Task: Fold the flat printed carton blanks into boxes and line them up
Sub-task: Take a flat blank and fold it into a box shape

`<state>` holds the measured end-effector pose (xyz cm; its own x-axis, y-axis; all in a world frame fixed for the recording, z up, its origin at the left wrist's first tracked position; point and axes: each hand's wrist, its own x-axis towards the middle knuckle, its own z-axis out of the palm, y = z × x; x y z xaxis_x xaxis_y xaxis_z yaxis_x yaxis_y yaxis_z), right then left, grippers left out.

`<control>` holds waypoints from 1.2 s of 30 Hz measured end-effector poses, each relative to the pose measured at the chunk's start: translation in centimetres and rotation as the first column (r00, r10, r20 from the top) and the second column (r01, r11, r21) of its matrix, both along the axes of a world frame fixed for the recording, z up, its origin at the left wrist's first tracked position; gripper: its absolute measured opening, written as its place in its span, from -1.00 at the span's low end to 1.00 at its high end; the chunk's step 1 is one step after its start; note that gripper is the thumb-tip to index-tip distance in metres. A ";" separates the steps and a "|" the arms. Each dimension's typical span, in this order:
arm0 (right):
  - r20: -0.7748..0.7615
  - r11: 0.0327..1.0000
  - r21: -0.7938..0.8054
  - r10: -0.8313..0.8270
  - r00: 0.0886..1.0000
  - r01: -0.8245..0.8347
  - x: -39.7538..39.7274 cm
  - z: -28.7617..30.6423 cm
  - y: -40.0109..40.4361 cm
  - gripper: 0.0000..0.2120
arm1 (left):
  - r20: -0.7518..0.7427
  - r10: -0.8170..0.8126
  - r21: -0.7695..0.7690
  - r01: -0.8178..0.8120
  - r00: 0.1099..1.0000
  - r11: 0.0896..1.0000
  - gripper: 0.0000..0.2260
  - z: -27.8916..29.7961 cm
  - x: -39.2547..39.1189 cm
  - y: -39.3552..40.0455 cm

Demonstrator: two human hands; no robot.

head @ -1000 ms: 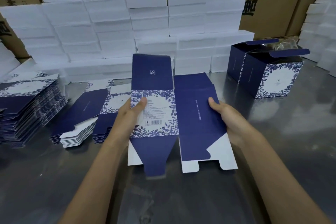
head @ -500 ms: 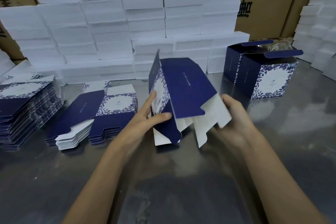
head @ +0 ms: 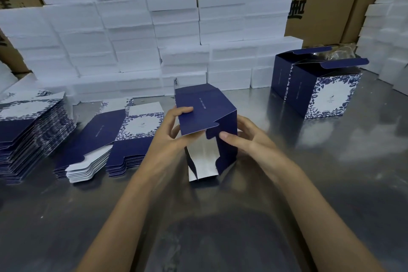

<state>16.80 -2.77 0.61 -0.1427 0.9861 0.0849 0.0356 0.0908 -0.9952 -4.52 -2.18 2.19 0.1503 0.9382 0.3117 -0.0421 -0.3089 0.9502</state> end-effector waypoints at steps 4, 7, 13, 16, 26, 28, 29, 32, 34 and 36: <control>0.181 0.974 0.120 -0.214 0.960 0.194 -1.4 -0.5 0.2 -0.53 | 0.006 0.036 0.000 -0.036 0.999 0.999 -0.46 -0.1 0.2 -0.1; 0.320 0.931 0.220 -0.351 0.880 0.291 -2.2 -0.8 0.2 -0.62 | -0.045 0.064 0.019 -0.063 0.997 0.998 -0.50 -0.2 0.4 0.0; 0.405 0.982 0.103 -0.185 0.895 0.156 0.0 -0.8 0.8 -0.49 | -0.035 0.110 0.041 -0.109 0.993 0.993 -0.55 0.0 0.6 -0.3; 0.492 0.993 0.053 -0.122 0.862 0.110 1.1 -1.0 0.9 -0.56 | -0.030 0.128 0.051 -0.126 0.991 0.991 -0.55 0.1 0.7 -0.6; 0.631 0.999 0.053 -0.044 0.775 0.013 1.2 -1.4 1.0 -0.65 | -0.035 0.155 0.014 -0.155 0.987 0.988 -0.57 0.4 1.1 -0.9; 0.622 0.998 0.062 -0.046 0.782 0.009 1.0 -1.5 1.0 -0.67 | -0.051 0.152 0.014 -0.151 0.987 0.988 -0.57 0.5 1.3 -0.9; 0.618 0.998 0.067 -0.052 0.784 0.013 0.8 -1.5 1.0 -0.68 | -0.062 0.154 0.015 -0.154 0.986 0.988 -0.56 0.5 1.4 -0.9; 0.629 0.996 0.083 -0.077 0.774 0.032 0.8 -1.5 1.0 -0.69 | -0.079 0.167 0.022 -0.166 0.983 0.986 -0.56 0.4 1.5 -1.0; 0.646 0.996 0.086 -0.084 0.759 0.037 0.9 -1.2 0.9 -0.67 | -0.077 0.171 0.018 -0.170 0.982 0.985 -0.57 0.5 1.5 -1.1; 0.641 0.995 0.089 -0.097 0.761 0.052 1.0 -0.9 0.8 -0.64 | -0.071 0.172 0.011 -0.172 0.982 0.985 -0.58 0.5 1.5 -1.1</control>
